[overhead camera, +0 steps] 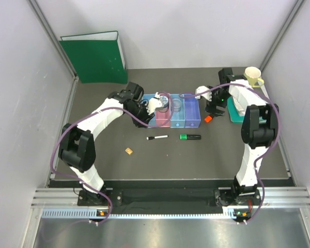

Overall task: Sort the stationery into containers
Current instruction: Pick up the pen from the center of the board.

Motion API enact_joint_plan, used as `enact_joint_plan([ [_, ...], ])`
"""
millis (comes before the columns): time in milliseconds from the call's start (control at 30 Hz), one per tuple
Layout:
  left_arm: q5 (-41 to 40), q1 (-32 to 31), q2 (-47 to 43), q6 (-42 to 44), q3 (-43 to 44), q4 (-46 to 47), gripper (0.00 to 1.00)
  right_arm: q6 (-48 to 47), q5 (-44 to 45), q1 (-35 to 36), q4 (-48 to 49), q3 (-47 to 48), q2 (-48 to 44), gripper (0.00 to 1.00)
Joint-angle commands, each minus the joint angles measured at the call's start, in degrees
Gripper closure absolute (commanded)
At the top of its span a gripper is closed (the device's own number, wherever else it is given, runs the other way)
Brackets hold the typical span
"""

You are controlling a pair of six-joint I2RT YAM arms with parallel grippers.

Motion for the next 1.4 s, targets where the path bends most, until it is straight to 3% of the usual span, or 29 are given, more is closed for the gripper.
enact_joint_plan([
  [0,1.17,-0.85,-2.55,-0.34,0.21,1.89,0.66,-0.55,-2.79,0.52,0.22,-2.07,-3.71,0.07],
  [333,0.65,-1.2,-4.74,-1.67,-3.12,2.6,0.67,0.42,-2.53,2.02,4.44,-5.85,0.25,0.15],
  [433,0.12,-1.11,-5.18,-1.05,-2.95,1.9,0.67,0.24,-2.7,2.28,5.05,-6.12,1.13,0.22],
  [567,0.12,-1.2,-5.27,-1.66,-1.99,1.46,0.67,-0.2,-2.18,2.63,4.88,-6.12,3.85,0.39],
  [800,-0.41,-1.11,-6.67,-2.11,-2.25,0.67,0.67,0.42,-2.97,2.63,5.58,-7.08,5.52,0.53],
  [833,-0.49,-1.2,-6.76,-2.02,-2.34,0.58,0.67,0.42,-2.79,2.72,5.58,-7.43,5.35,0.58],
  [867,-0.58,-1.11,-6.94,-2.02,-2.34,0.58,0.67,0.94,-2.79,2.81,5.93,-7.7,5.26,0.73],
  [967,-0.85,-1.2,-7.38,-2.37,-2.34,0.49,0.68,1.91,-2.79,2.72,5.5,-9.19,3.95,0.99],
  [1133,-0.76,-1.2,-8.17,-3.16,-2.6,0.4,0.68,3.75,-1.13,2.55,5.4,-16.13,-1.66,1.0],
  [1367,-1.8,-1.2,-11.59,-0.45,-6.11,1.89,0.69,17.61,-4.72,-1.76,6.11,-23.34,-13.89,1.0],
])
